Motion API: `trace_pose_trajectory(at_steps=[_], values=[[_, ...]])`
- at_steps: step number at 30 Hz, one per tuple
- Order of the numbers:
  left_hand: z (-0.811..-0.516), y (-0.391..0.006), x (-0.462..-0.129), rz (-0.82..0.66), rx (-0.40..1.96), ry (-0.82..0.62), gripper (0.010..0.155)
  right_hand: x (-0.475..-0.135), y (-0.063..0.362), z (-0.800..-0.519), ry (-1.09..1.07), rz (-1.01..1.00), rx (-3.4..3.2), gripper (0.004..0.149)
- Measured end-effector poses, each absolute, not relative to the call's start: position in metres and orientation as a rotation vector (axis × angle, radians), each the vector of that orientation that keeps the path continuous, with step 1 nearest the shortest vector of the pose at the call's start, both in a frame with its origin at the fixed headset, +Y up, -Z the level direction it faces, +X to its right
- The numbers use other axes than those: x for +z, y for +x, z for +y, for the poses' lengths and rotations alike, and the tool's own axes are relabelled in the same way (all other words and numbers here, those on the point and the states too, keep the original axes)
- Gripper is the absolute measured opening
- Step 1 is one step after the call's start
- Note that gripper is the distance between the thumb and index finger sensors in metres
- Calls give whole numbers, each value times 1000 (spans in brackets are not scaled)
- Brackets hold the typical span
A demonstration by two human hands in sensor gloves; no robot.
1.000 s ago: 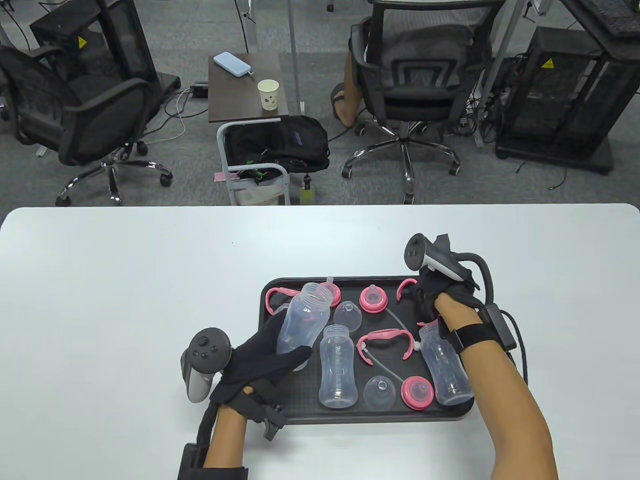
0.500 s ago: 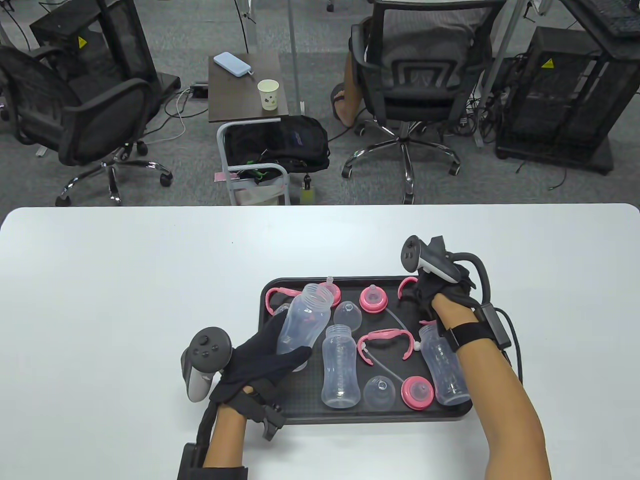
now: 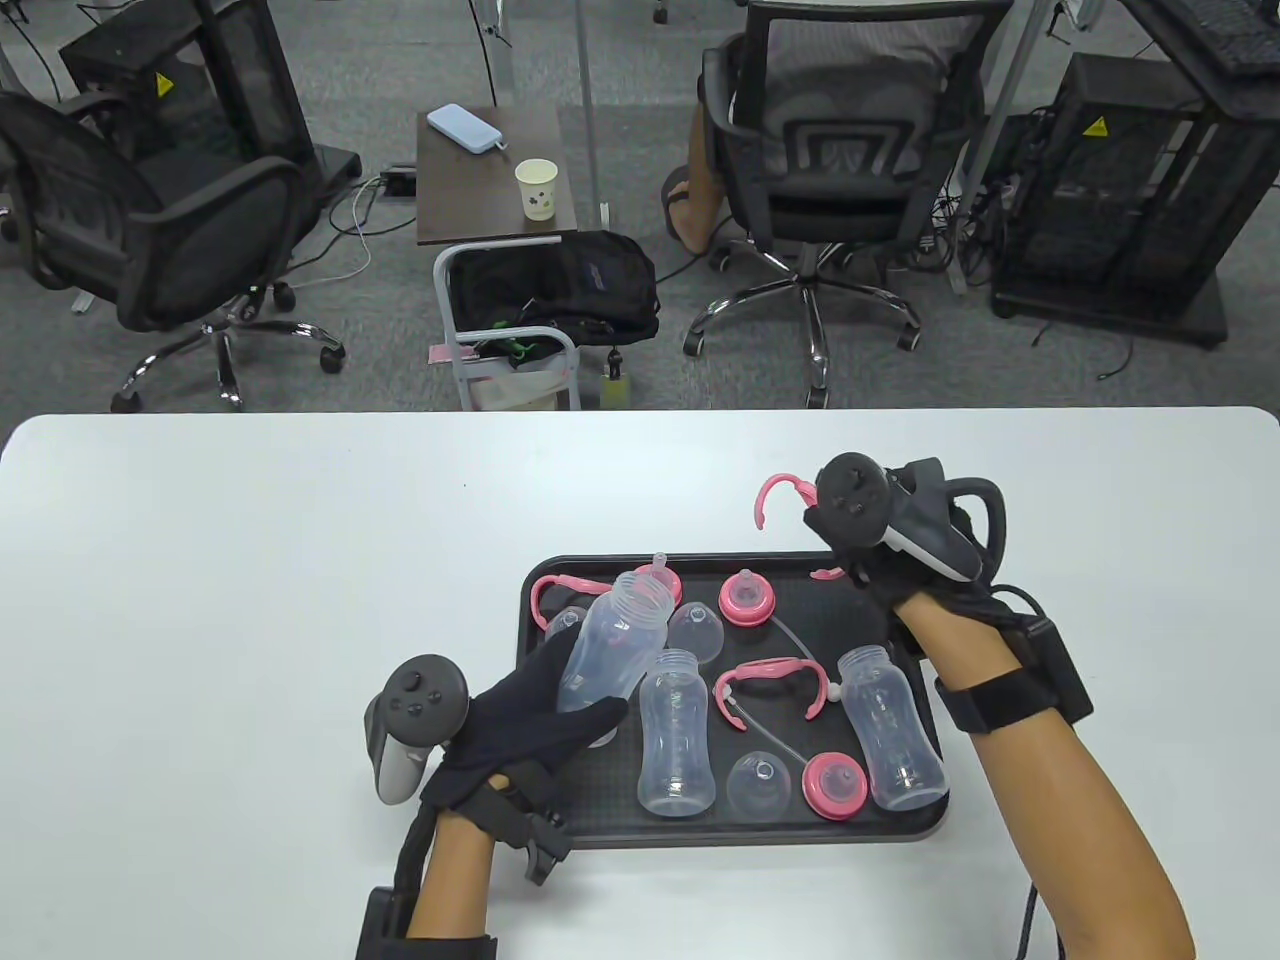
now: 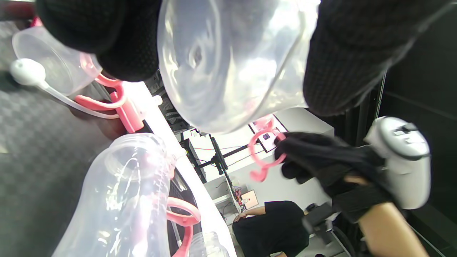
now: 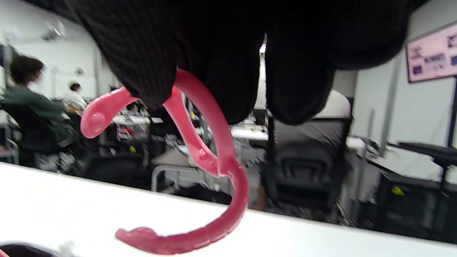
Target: Assemble baby bottles from components
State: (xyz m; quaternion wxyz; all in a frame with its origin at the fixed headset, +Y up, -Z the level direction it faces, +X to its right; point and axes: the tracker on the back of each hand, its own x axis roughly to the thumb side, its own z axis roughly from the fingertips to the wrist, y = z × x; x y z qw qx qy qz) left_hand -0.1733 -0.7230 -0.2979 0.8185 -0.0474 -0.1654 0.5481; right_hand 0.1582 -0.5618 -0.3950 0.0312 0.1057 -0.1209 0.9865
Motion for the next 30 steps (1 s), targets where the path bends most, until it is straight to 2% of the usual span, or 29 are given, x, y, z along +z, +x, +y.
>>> trace_pose_trajectory(at_steps=[4,9,13,20,30], values=[[-722,-170,-296,-365,1149,-106,88,-361,135,-530,485,-472,2944,49],[-721,-165,-294,-384,1122,-125,88,-329,106,-518,655,-534,2913,48],[-719,-161,-292,-411,1112,-133,88,-314,88,-522,761,-563,2909,48],[-717,-162,-291,-419,1120,-123,88,-298,67,-533,856,-478,2950,48],[-717,-161,-291,-422,1128,-114,88,-281,59,-538,915,-472,2946,47]])
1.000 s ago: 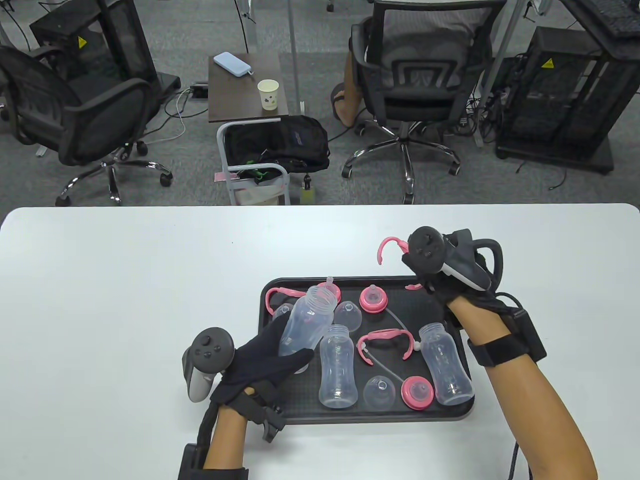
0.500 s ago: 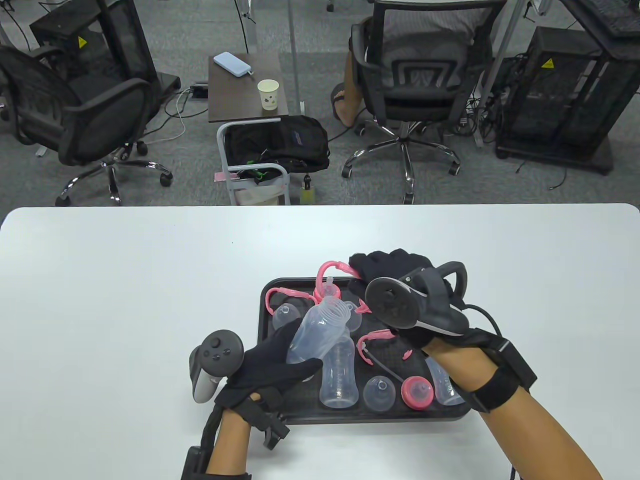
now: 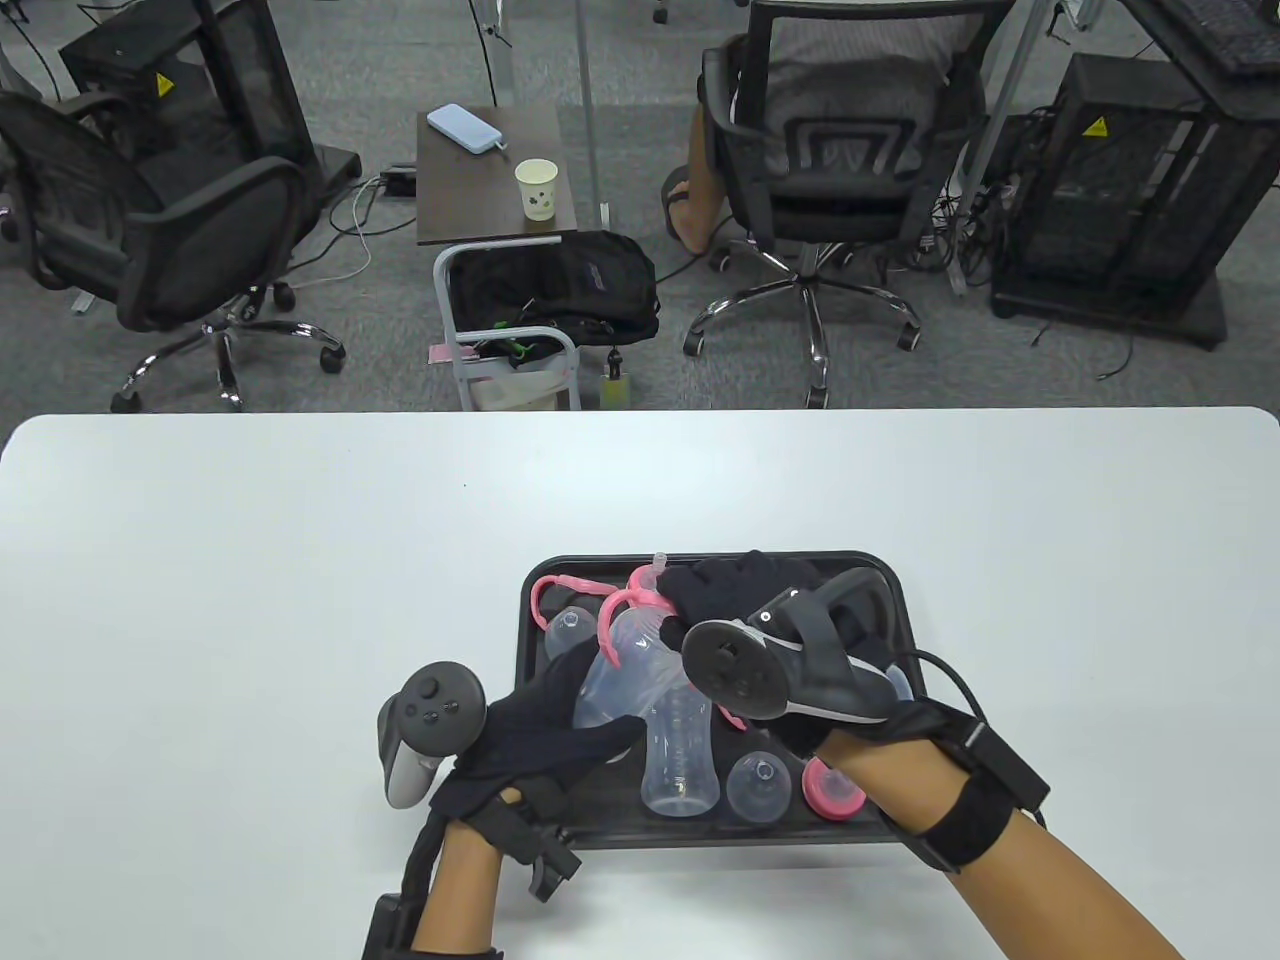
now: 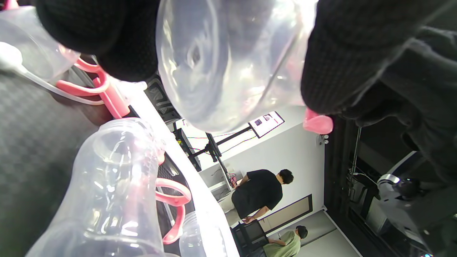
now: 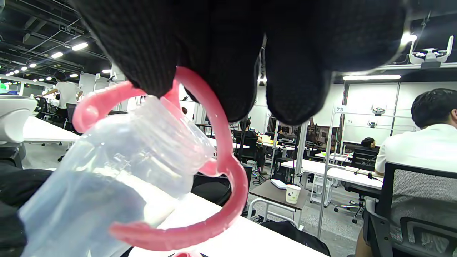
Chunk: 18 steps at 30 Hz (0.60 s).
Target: Assemble baby bottles from components
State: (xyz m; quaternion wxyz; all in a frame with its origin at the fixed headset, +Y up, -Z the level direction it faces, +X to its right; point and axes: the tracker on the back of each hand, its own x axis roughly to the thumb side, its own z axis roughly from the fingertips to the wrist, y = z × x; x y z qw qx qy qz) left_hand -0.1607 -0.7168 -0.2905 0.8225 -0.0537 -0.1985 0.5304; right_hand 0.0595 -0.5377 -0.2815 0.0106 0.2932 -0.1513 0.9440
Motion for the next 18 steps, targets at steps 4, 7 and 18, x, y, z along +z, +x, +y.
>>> trace_pose_trajectory(at_steps=[4,7,18], values=[[-716,-159,-289,-427,1140,-101,89,-273,57,-541,939,-499,2940,48],[-715,-158,-289,-431,1147,-94,89,-266,53,-543,953,-549,2960,49],[-716,-158,-288,-434,1174,-84,89,-258,53,-543,948,-585,2948,54]])
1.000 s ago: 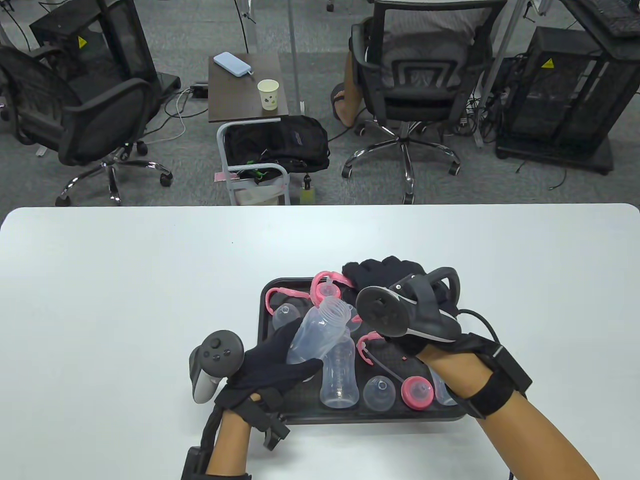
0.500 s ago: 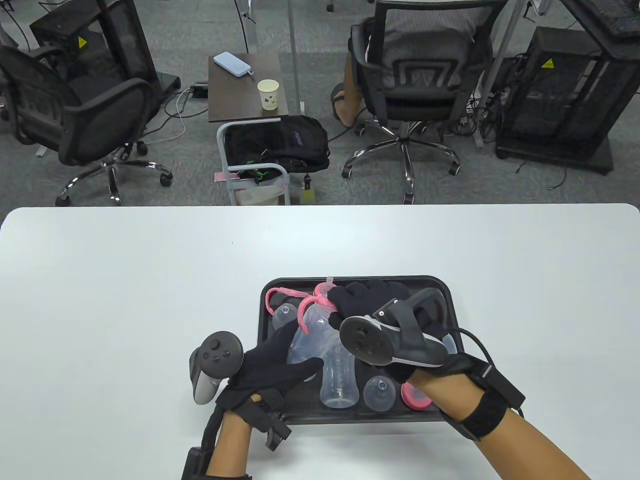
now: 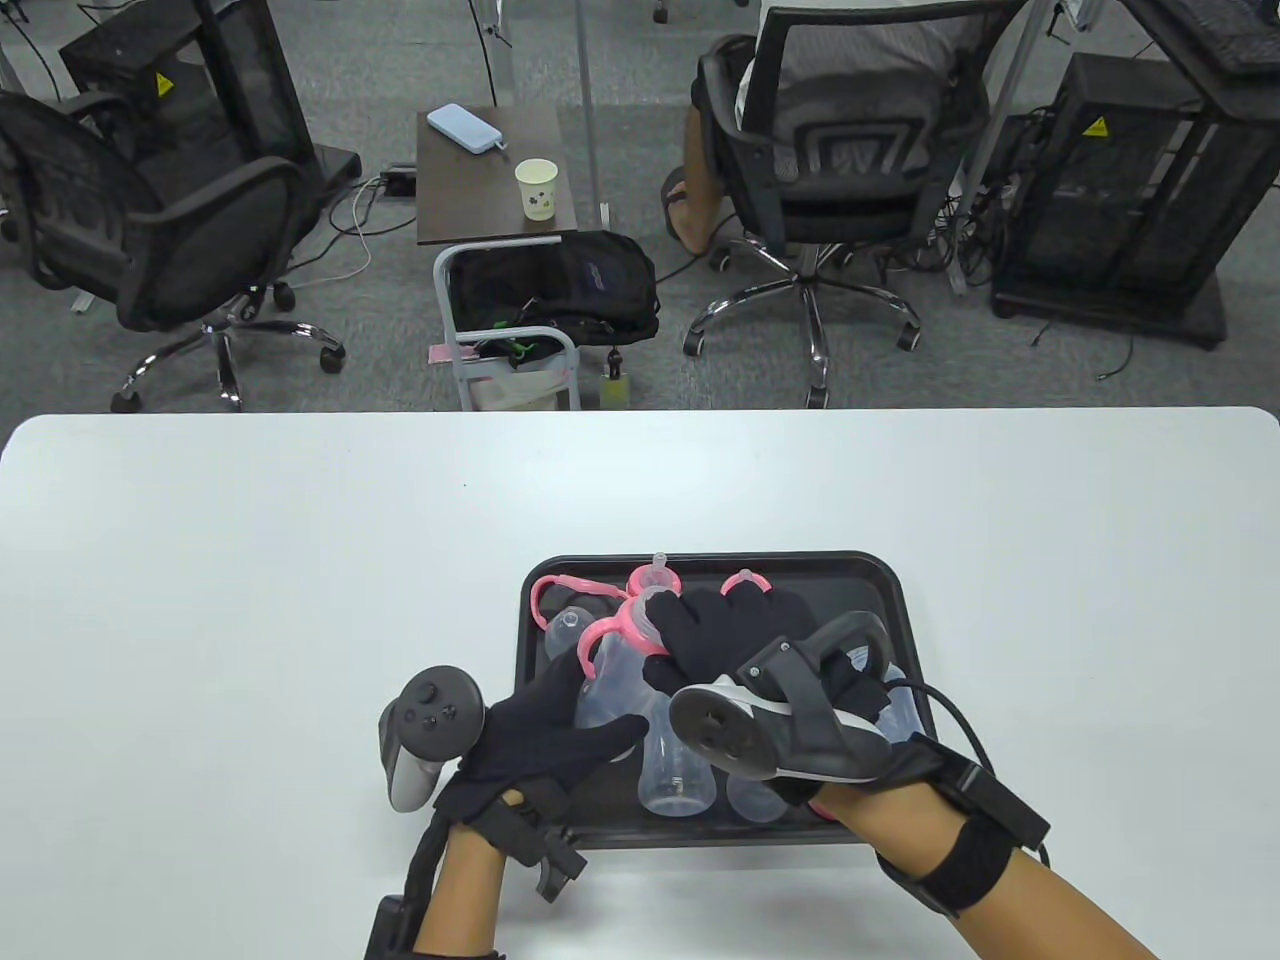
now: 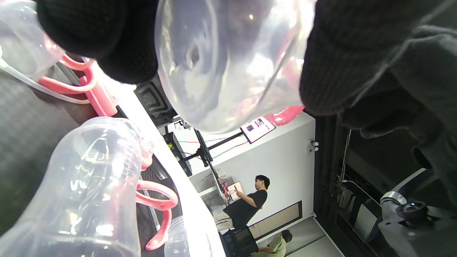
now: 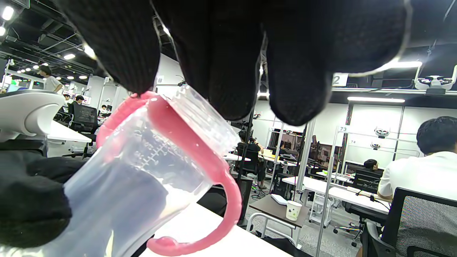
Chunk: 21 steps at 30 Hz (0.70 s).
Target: Assemble baby bottles from components
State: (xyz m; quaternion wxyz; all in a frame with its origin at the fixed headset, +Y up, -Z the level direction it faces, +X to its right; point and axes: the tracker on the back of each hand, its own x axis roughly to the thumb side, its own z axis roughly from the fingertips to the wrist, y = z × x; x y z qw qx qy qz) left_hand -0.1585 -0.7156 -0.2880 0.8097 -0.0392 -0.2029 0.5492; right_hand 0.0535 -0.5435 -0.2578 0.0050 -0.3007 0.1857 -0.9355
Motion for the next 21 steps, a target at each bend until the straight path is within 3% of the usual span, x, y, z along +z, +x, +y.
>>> trace_pose_trajectory(at_steps=[7,14,21], values=[[-717,-166,-289,-410,1196,-85,89,-277,61,-539,-878,473,-3030,56],[-719,-177,-291,-372,1225,-77,89,-330,80,-540,-692,276,-3121,58],[-720,-185,-293,-342,1240,-82,89,-405,105,-579,-568,-114,-3200,75]])
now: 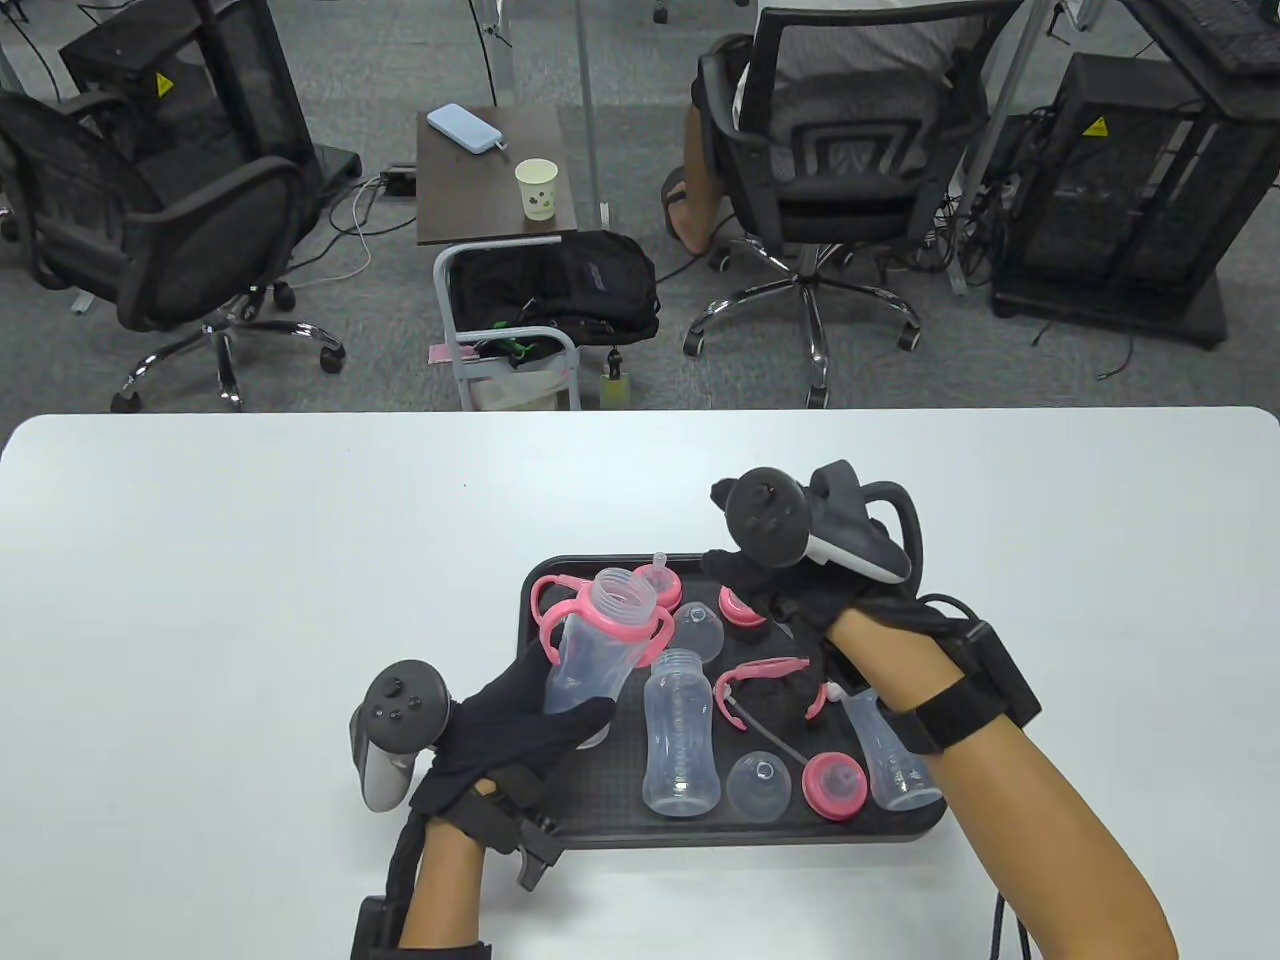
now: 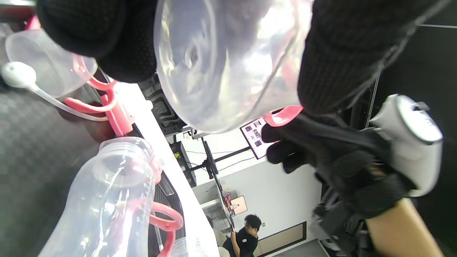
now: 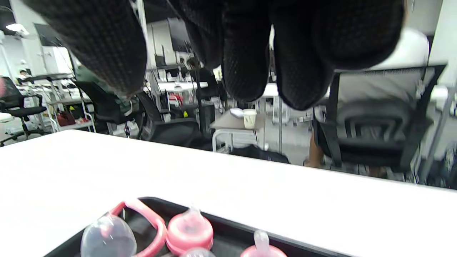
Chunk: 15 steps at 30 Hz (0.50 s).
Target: Assemble baby bottles from components
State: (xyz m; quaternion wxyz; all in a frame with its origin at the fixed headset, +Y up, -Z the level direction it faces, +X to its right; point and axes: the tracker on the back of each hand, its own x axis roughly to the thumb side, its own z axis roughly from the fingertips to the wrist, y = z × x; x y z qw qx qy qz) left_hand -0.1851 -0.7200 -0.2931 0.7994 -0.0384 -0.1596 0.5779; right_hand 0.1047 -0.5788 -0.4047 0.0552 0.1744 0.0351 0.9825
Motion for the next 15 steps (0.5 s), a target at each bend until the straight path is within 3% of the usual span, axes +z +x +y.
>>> trace_pose_trajectory(at_steps=[6,15], values=[[-722,-191,-294,-314,1238,-87,89,-459,126,-634,383,394,3009,84],[-721,-192,-295,-295,1226,-101,89,-483,126,-692,409,728,3065,87]])
